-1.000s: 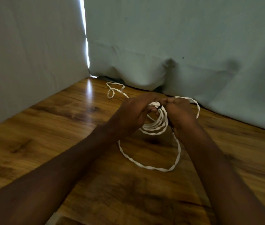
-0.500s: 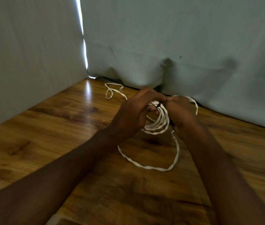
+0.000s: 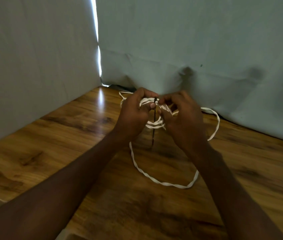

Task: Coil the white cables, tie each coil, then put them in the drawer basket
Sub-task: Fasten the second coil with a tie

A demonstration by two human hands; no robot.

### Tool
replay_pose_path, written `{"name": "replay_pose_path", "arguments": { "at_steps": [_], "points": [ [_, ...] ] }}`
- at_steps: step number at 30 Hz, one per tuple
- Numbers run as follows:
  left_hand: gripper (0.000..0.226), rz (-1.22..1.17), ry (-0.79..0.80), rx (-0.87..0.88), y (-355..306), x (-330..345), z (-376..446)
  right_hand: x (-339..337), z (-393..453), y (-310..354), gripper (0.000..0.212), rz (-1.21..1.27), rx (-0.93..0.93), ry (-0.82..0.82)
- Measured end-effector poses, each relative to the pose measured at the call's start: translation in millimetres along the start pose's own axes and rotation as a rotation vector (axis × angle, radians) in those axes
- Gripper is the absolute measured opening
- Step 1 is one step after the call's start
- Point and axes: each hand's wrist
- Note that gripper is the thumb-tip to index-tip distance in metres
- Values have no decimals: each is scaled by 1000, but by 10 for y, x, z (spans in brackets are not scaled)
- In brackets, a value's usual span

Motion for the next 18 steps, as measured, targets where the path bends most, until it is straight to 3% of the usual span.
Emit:
{"name": "replay_pose_path", "arguments": {
  "at_steps": [9,18],
  "points": [
    [30,-435,231,-440,-25,25,83,34,-68,-102,23,-191,-45,96],
    [31,-514,212,-495,-47,27,59,96,-89,-144,23,-242,-154,-47]
  ]
}}
Point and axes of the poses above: each hand's wrist, its own z-axis towards the middle knuckle, its own x-axis out of the palm, y = z × x, and after that the axes turned 6 degrees about -x, right-handed
